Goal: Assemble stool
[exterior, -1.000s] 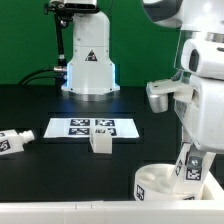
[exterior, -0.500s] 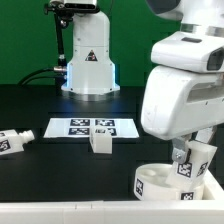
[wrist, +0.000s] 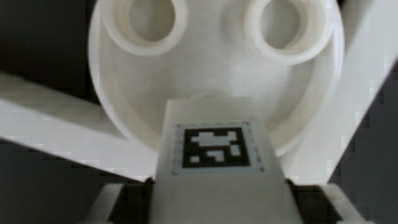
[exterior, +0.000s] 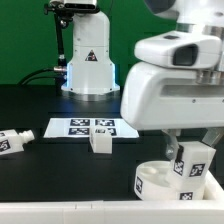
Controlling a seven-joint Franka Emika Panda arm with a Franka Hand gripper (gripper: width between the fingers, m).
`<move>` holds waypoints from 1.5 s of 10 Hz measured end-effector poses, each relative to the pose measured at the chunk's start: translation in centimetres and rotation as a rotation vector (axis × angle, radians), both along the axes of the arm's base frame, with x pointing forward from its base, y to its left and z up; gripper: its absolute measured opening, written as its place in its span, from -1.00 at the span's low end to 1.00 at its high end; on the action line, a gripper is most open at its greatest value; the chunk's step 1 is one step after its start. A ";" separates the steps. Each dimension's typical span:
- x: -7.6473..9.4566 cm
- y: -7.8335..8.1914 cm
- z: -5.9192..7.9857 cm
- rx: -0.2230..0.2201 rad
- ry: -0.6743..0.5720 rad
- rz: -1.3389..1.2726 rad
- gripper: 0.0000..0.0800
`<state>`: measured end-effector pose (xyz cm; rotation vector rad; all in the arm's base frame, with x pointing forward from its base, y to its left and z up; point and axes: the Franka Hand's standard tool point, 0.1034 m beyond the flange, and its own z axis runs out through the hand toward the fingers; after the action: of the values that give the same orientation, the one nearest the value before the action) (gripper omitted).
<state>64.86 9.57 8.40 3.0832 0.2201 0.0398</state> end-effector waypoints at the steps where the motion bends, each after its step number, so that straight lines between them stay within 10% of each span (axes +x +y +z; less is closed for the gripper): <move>1: 0.2 -0.3 -0.1 0.031 0.007 -0.182 -0.16; 6: -0.1 -1.2 -0.5 0.021 -0.029 -0.535 -0.16; 10: -0.7 -3.5 -1.4 0.096 -0.026 -1.139 -0.16; 15: -1.4 -4.0 -1.3 0.059 -0.054 -1.387 -0.16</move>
Offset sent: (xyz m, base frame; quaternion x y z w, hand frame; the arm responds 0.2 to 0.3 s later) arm -0.0157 -0.0013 -0.0002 -0.0558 0.0809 0.0643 0.9931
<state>63.43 5.58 7.14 2.5469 -1.8307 0.0651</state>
